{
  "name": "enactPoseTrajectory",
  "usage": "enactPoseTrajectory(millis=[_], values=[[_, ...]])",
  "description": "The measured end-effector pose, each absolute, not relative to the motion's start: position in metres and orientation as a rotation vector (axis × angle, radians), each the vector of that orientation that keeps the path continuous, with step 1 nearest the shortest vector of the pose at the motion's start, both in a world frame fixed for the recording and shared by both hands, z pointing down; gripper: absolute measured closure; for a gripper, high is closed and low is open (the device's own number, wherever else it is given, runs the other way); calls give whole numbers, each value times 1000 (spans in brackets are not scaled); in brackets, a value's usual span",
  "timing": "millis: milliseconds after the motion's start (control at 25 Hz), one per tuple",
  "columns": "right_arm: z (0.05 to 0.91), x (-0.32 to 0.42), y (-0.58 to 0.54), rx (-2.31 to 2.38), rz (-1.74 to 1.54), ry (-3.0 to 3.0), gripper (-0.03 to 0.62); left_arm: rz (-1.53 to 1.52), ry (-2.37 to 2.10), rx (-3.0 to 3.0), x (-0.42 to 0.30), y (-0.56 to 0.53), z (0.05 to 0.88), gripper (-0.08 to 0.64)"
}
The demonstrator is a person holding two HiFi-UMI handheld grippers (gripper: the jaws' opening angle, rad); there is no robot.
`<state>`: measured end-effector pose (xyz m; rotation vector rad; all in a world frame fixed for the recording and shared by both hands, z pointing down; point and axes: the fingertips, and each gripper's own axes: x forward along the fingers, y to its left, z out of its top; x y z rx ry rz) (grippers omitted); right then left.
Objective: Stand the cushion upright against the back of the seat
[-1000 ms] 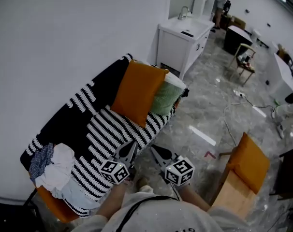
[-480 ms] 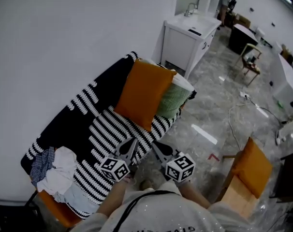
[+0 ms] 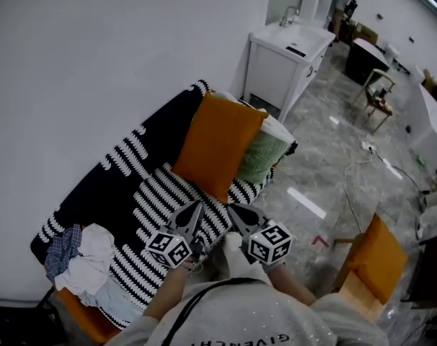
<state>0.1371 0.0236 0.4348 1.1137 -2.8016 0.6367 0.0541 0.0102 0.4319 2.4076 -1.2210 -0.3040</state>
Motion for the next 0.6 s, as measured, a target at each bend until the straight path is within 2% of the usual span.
enactPoseTrajectory(millis=[600], values=[[463,141,-153,963,705,-2771,572,-322,-1309,2320,56,-148,452,535]])
